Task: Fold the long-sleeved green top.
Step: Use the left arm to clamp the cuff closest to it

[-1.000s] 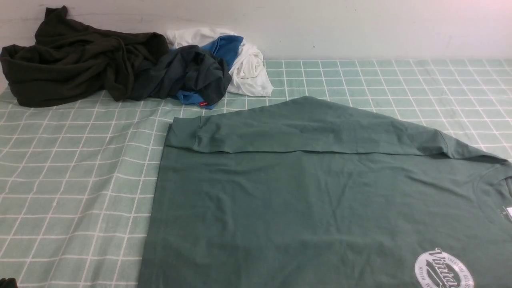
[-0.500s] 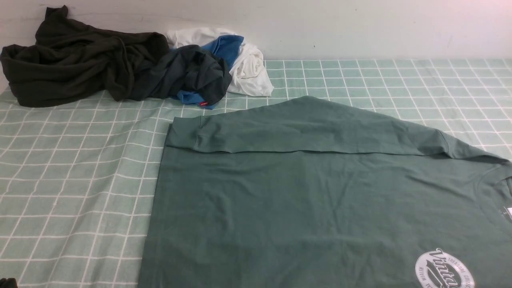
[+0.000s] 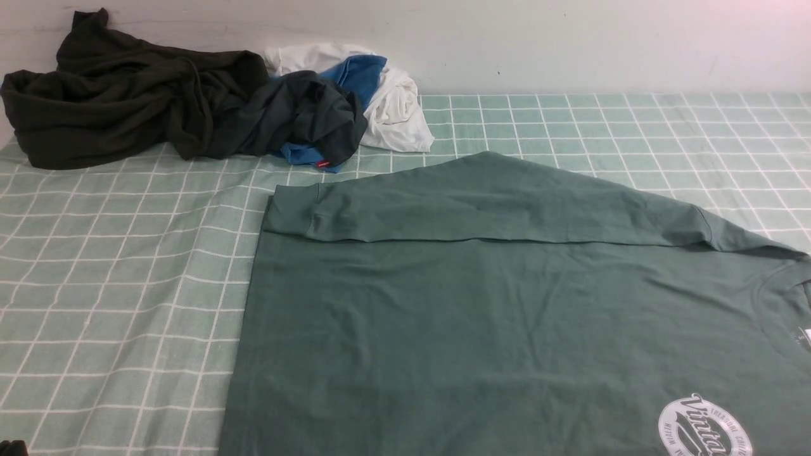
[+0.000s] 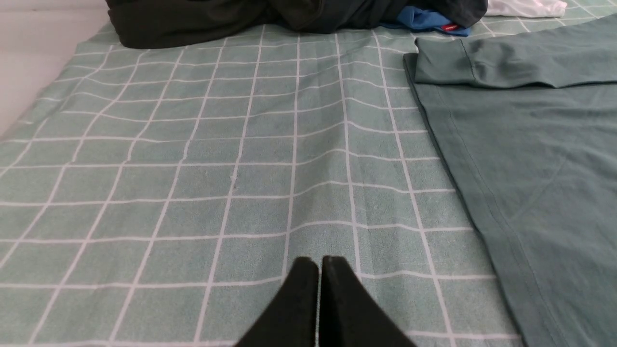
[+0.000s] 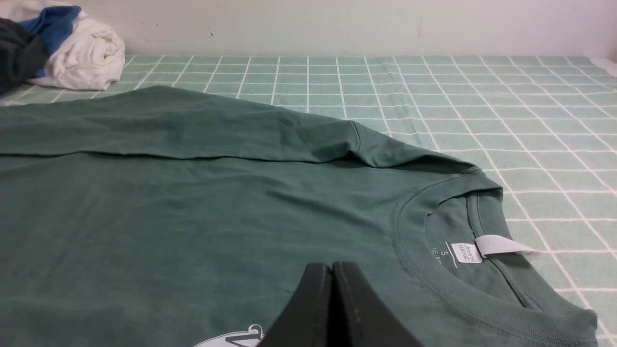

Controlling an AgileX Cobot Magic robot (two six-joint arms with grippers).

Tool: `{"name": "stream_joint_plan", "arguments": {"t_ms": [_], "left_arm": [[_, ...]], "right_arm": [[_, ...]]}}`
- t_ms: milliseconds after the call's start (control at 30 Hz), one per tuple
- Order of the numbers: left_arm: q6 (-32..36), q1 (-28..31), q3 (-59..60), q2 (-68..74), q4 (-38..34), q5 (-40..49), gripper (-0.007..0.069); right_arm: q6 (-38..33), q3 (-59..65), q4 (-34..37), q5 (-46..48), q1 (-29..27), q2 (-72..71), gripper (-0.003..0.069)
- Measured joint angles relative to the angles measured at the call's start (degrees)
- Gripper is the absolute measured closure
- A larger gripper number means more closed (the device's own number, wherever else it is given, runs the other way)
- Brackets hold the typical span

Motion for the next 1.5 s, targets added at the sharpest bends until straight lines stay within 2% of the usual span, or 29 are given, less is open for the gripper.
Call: {"name": "stream_joint_plan", "arguments": {"t_ms": [800,1000,1200,1333,1367,1433,1467,1500], "left_arm": [[-0.1,0.0,0.0,0.0,2.7,0.0,0.0627],[-2.6,0.0,0.4,0.0,-6.5,-1.1,0.0627],[-2.8,0.0,0.5,0.0,-10.9,-1.5,0.0627],[-3.3,0.0,0.5,0.0,-20.4,-2.2,0.0627],[-3.3,0.0,0.5,0.0,-20.4,-2.2,0.0627],[-5.3,0.0,0.5,0.0,-31.3,-2.4,0.0627],[-5.3,0.0,0.5,0.0,-32.2,-2.4,0.0627],[-6.4,0.0,0.5,0.0,-39.0,-2.5,0.0627]], "right_arm": [[0.0,0.0,0.1,0.0,0.0,0.0,0.0673],[0.0,0.0,0.1,0.0,0.0,0.0,0.0673],[0.7,0.0,0.6,0.0,0.0,0.0,0.0673],[1.4,0.0,5.6,0.0,0.0,0.0,0.0673],[1.4,0.0,6.2,0.0,0.0,0.0,0.0673],[2.0,0.0,12.9,0.0,0.0,0.0,0.0673],[2.1,0.0,13.6,0.0,0.0,0.0,0.0673],[3.1,0.0,18.5,0.1,0.0,0.0,0.0673]]}}
